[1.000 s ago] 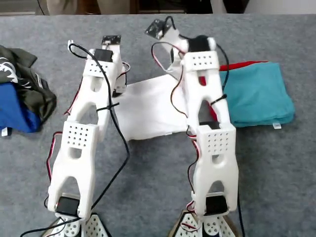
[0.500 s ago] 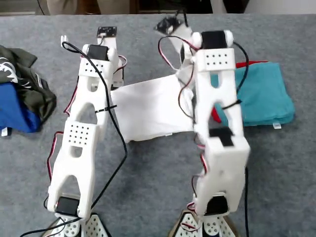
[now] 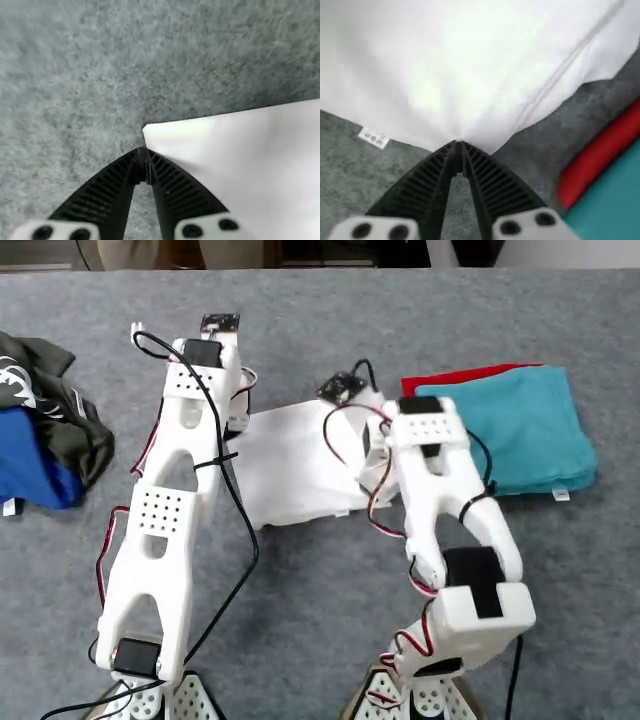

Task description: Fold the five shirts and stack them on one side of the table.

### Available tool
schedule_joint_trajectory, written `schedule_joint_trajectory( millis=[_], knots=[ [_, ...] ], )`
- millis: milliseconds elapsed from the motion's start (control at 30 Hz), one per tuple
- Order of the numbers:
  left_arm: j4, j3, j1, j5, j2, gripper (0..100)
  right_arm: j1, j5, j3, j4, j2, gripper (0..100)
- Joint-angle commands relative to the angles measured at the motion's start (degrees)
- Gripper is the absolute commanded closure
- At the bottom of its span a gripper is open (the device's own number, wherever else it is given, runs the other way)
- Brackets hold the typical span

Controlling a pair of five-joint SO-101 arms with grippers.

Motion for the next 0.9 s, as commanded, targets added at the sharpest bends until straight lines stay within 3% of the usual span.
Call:
schedule_joint_trajectory(
  millis=[0, 300, 467, 633, 867],
  knots=[
    [0.00, 0.18, -0.26, -0.44, 0.13, 98, 3.65, -0.35, -0.40, -2.29, 3.47, 99.7],
    [0.70, -6.86, -0.70, -0.18, 3.12, 98, 1.98, -0.53, -7.16, 6.68, 0.04, 99.7],
    [0.88, -5.63, -0.70, -0.35, -6.11, 98, 1.89, -0.35, -11.82, 9.67, -8.84, 99.7],
    [0.88, 12.57, -0.09, -0.35, -22.90, 98, 1.45, -0.35, -19.12, 9.58, -11.74, 99.6],
    [-2.73, 52.04, 3.08, -0.44, -50.15, 98, -0.13, -0.62, -28.18, 5.54, 0.22, 99.6]
  ],
)
